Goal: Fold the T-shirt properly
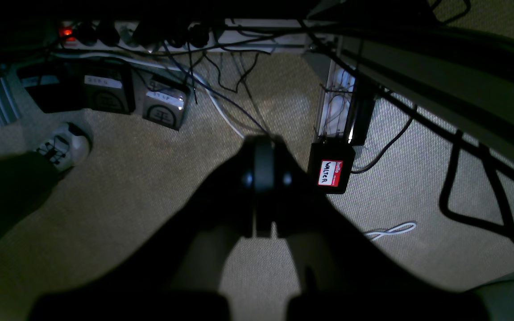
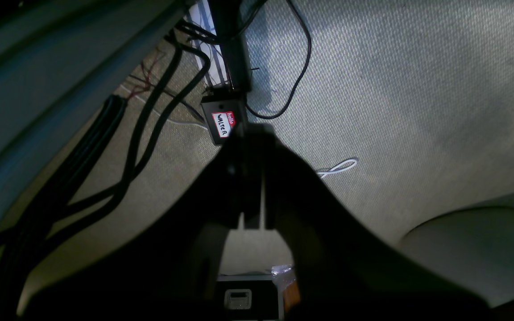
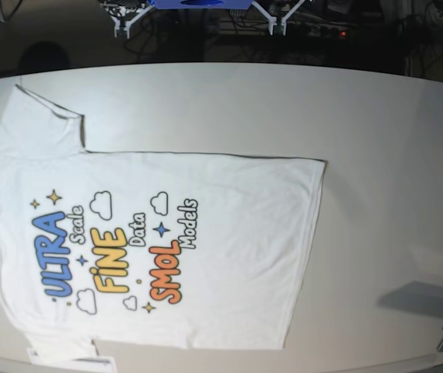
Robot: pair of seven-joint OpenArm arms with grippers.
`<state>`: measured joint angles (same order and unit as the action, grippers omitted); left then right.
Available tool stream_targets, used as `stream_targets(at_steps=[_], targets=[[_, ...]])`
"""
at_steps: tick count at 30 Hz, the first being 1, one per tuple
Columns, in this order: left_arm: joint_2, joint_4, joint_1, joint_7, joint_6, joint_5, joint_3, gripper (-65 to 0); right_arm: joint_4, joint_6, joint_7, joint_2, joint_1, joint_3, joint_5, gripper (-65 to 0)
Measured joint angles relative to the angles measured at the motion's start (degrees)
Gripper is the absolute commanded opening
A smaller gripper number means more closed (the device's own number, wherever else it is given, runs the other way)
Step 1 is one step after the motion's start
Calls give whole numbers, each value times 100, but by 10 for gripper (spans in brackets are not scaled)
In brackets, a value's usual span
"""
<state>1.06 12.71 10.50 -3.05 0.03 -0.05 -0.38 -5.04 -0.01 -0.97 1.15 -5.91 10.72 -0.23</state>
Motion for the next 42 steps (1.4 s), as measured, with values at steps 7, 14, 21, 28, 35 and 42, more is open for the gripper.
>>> stream_targets(at_steps=[7, 14, 21, 28, 35, 42], targets=[[0, 0, 2, 2, 0, 0, -2, -650, -160, -2, -245, -2, -157, -2, 2, -650], [-11, -2, 2, 2, 0, -2, -2, -650, -212, -2, -256, -2, -208, -13, 0, -650], [-33, 42, 66, -44, -4, 2, 0, -650, -221, -2, -264, -2, -247, -13, 2, -650], [-286, 1292, 940, -55, 0, -2, -2, -650, -1460, 15, -271, -70, -1145, -13, -15, -650], [-415, 2503, 1742, -20, -2, -4, -7, -650, -3257, -4, -223, 7, -2319, -7, -13, -650], [-424, 4197, 2527, -50, -2, 0, -870, -650, -5112, 35, 168, 144, -3410, 7, -2, -650]])
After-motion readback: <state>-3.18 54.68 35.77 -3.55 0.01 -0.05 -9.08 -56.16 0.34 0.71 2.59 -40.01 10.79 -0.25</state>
